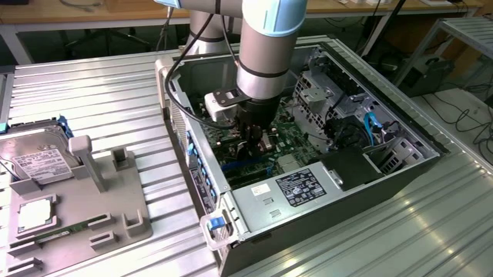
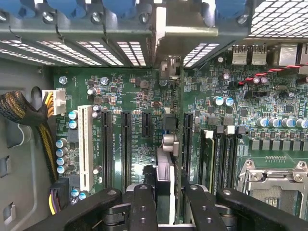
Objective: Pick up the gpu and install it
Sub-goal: 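Insert the gpu into the slot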
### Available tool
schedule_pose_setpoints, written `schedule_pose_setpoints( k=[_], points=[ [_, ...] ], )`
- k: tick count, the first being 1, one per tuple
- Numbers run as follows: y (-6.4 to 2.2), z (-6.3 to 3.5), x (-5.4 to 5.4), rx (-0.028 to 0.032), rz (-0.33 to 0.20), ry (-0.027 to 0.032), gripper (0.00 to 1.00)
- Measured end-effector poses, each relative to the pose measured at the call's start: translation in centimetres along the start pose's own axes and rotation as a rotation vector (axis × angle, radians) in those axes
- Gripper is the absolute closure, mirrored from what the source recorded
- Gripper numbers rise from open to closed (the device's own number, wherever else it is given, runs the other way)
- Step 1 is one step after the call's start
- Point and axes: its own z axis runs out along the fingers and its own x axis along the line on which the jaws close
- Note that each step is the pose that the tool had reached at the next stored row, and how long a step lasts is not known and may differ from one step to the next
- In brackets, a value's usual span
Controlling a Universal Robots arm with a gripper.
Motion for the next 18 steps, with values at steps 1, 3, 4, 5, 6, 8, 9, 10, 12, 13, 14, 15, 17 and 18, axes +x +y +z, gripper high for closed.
schedule_pose_setpoints(
  k=[1, 3, 4, 5, 6, 8, 9, 10, 12, 13, 14, 15, 17, 18],
  points=[
    [0.00, 0.00, 0.0, 0.0025, 0.000, 0.0002, 0.72],
    [0.01, 0.00, 0.0, 0.0086, -0.001, 0.0004, 0.72],
    [0.02, 0.00, 0.0, 0.0104, -0.001, 0.0006, 0.72],
    [0.08, -0.01, 0.0, 0.0127, -0.001, 0.0008, 0.72],
    [0.18, -0.02, 0.0, 0.0137, -0.002, 0.0010, 0.72],
    [0.45, -0.02, 0.0, 0.0145, -0.003, 0.0010, 0.72],
    [0.60, -0.02, 0.0, 0.0147, -0.003, 0.0010, 0.72],
    [0.74, 0.00, 0.0, 0.0150, -0.004, 0.0008, 0.72],
    [1.03, 0.02, 0.0, 0.0151, -0.006, 0.0008, 0.72],
    [1.16, 0.06, 0.0, 0.0155, -0.007, 0.0005, 0.72],
    [1.25, 0.06, 0.0, 0.0148, -0.009, 0.0006, 0.72],
    [1.29, 0.04, 0.0, 0.0141, -0.009, 0.0009, 0.72],
    [1.28, 0.05, 0.0, 0.0149, -0.009, 0.0008, 0.72],
    [1.28, 0.06, 0.0, 0.0150, -0.009, 0.0007, 0.72]
  ],
)
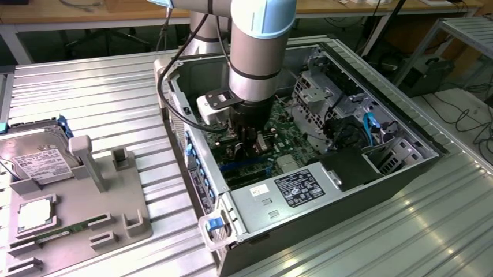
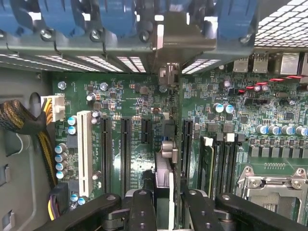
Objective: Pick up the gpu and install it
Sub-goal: 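Insert the gpu into the slot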
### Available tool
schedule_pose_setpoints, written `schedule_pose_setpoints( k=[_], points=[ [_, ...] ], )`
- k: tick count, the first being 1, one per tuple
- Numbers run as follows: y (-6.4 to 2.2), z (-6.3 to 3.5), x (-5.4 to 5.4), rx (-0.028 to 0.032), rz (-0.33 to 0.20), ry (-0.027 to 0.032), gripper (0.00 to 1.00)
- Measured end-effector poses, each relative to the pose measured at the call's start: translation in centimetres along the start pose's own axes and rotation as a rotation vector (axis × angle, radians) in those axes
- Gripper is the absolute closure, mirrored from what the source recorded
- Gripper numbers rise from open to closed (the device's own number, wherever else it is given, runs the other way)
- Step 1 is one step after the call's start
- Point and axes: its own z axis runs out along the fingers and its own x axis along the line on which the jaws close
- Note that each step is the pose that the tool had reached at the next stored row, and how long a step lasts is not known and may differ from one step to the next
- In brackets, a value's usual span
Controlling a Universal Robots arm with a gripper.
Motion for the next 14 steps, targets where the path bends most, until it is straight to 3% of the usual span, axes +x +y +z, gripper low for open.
schedule_pose_setpoints(
  k=[14],
  points=[
    [0.03, 0.38, 0.01, -0.0006, 0.000, 0.0014, 0.72]
  ],
)
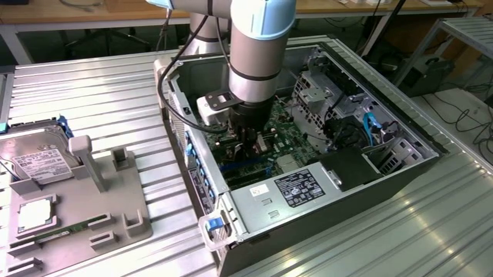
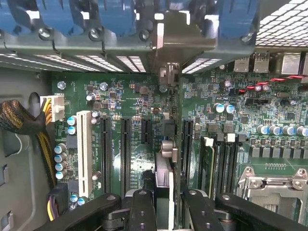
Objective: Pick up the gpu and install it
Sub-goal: 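Insert the gpu into the slot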
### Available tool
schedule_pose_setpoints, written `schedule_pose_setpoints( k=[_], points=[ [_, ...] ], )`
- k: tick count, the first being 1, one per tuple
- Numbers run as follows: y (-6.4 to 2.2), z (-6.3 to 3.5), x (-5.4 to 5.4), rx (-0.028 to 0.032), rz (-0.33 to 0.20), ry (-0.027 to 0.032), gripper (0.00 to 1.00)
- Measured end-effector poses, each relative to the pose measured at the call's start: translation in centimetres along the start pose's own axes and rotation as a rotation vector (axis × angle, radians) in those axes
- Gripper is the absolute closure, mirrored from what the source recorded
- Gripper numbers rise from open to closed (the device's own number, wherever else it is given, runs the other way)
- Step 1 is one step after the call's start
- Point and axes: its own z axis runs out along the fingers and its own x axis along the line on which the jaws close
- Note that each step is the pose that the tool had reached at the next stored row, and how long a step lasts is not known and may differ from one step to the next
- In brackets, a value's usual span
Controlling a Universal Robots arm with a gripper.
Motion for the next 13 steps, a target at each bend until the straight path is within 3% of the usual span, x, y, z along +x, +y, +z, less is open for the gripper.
schedule_pose_setpoints(
  k=[5, 13],
  points=[
    [0.03, 0.68, -0.03, 0.0006, 0.000, -0.0012, 0.72],
    [0.01, 0.40, -0.05, 0.0015, 0.000, -0.0029, 0.72]
  ],
)
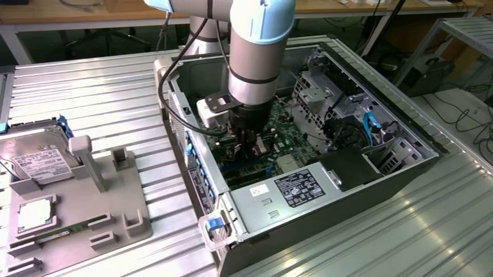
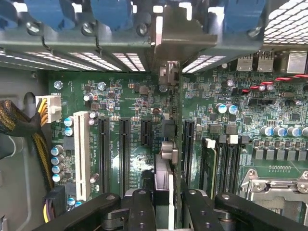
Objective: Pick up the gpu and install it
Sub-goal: 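Insert the gpu into the slot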
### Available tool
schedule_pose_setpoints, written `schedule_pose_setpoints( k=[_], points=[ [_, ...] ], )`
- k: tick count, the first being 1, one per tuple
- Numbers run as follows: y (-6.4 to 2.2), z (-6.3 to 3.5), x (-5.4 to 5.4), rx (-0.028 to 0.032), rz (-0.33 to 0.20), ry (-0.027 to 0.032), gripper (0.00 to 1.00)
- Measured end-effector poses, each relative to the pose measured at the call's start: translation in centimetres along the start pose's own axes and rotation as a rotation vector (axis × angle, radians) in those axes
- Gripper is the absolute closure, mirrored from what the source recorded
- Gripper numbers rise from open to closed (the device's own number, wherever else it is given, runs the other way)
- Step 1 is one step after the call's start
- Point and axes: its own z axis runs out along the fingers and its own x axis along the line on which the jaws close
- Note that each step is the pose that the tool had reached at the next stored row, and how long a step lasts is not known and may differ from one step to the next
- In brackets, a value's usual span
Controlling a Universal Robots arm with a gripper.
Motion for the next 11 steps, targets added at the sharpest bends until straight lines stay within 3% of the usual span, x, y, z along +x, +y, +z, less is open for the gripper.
schedule_pose_setpoints(
  k=[11],
  points=[
    [-0.02, -0.33, 0.03, -0.0008, 0.000, 0.0021, 0.72]
  ],
)
